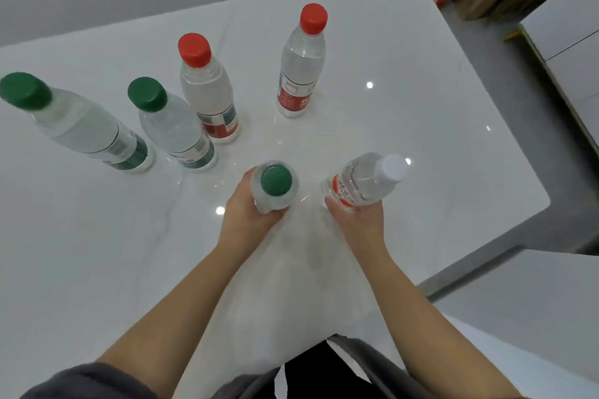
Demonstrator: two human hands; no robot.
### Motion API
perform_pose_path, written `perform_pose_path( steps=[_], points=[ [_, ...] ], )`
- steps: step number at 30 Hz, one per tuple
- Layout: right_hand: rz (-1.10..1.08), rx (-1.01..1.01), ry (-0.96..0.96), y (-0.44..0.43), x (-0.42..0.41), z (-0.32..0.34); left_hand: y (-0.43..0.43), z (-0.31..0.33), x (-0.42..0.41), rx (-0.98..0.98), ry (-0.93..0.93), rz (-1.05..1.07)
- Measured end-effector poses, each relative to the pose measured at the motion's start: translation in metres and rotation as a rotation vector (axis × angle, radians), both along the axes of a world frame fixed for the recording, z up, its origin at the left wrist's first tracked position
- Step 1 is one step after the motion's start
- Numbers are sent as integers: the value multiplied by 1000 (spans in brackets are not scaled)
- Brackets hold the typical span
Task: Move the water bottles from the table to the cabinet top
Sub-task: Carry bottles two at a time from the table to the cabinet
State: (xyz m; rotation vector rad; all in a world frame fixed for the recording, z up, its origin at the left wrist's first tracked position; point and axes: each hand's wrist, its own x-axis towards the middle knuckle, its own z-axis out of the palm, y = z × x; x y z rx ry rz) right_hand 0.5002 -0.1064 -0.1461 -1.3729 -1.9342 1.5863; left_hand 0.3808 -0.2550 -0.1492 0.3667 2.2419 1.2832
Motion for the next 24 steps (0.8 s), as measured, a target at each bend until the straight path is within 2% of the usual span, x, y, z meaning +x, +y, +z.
perform_pose_path(
  steps=[5, 12, 15, 20, 24],
  points=[
    [11, -17, -15, -9, 8, -8, -3, -7, 9, 30, -4, -62],
    [-38, -2, 72, -16, 21, -1, -3, -8, 15, 5, -25, -103],
    [-117, -28, 83, -23, 56, 6, -7, -4, 38, -7, -38, -151],
    [-287, -46, 112, -23, 138, 20, 16, 13, 96, 53, -23, -364],
    [-381, 20, 109, -15, 210, 42, 52, 30, 161, 100, -59, -483]
  ],
)
